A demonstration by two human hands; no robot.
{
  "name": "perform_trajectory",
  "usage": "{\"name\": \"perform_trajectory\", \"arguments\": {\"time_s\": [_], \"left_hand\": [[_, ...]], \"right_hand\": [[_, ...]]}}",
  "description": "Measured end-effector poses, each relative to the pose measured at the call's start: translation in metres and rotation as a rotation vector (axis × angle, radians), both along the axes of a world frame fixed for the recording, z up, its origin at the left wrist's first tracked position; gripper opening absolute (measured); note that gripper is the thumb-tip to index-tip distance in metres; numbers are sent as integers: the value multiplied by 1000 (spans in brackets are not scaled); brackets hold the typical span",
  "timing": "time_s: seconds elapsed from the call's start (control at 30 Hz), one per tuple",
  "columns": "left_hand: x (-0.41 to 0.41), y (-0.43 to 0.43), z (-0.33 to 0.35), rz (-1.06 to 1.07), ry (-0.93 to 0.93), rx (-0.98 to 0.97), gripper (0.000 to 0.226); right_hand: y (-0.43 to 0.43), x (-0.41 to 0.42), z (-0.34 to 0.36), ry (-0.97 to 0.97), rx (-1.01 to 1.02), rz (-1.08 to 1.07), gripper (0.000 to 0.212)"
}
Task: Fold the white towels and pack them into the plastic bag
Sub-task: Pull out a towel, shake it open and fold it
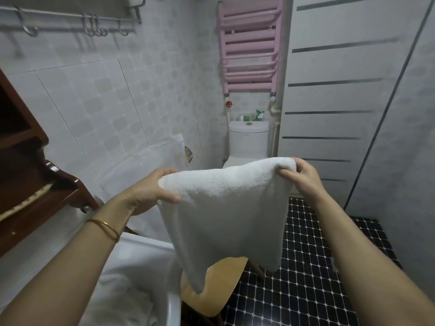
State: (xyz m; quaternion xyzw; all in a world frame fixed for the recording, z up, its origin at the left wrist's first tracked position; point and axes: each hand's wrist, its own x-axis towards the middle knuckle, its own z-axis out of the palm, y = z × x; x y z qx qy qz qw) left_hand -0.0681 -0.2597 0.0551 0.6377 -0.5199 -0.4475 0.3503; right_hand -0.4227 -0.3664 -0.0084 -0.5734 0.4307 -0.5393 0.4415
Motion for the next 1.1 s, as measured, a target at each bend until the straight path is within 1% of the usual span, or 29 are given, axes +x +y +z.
{"name": "perform_trajectory", "arguments": {"time_s": [0.07, 0.1, 0.13, 0.17, 0.2, 0.27, 0.33, 0.4, 0.43, 0.5, 0.57, 0.6, 0.67, 0.73, 0.8, 0.87, 0.93, 1.0, 1.1], "left_hand": [[-2, 1, -3, -14, -137, -37, 91], [-3, 1, -5, 0, -196, -63, 92], [-3, 0, -6, 24, -244, -88, 91], [-3, 0, -7, 49, -276, -106, 85], [-2, -1, -8, 64, -287, -119, 75], [1, -2, -11, 74, -238, -146, 51], [2, -5, -17, 121, -152, -173, 25], [-1, -8, -24, 190, -31, -179, 4], [-3, -9, -27, 228, 54, -170, 6], [-10, -10, -30, 297, 220, -115, 21], [-14, -11, -29, 345, 262, -44, 34], [-14, -12, -29, 363, 264, -8, 39], [-12, -12, -29, 353, 321, 89, 47], [-6, -11, -29, 238, 450, 199, 56], [-1, -6, -30, 61, 541, 244, 56], [2, -2, -34, -103, 545, 265, 61], [1, 0, -40, -166, 529, 268, 61], [-5, 2, -45, -127, 543, 249, 53], [-18, 2, -49, 72, 557, 128, 43]], "right_hand": [[-1, 3, 1, -23, 24, -18, 20], [-2, 4, 2, -5, 30, -45, 16], [-2, 5, 3, 27, 31, -73, 15], [-3, 5, 3, 64, 23, -96, 16], [-4, 4, 4, 97, 8, -115, 17], [-5, 0, 5, 135, -24, -146, 16], [-4, -4, 7, 130, -23, -154, 19], [-3, -6, 10, 87, 18, -133, 26], [-2, -5, 11, 55, 48, -114, 31], [-2, -4, 13, -36, 125, -74, 41], [-1, -3, 13, -129, 209, -58, 51], [1, -3, 13, -136, 242, -64, 52], [3, -5, 14, -121, 301, -66, 47], [2, -8, 14, -112, 347, -66, 41], [2, -12, 14, -65, 384, -71, 38], [3, -15, 13, -8, 427, -60, 41], [4, -17, 12, 17, 470, -53, 47], [5, -17, 10, 33, 515, -52, 50], [7, -18, 7, 78, 590, -76, 58]]}}
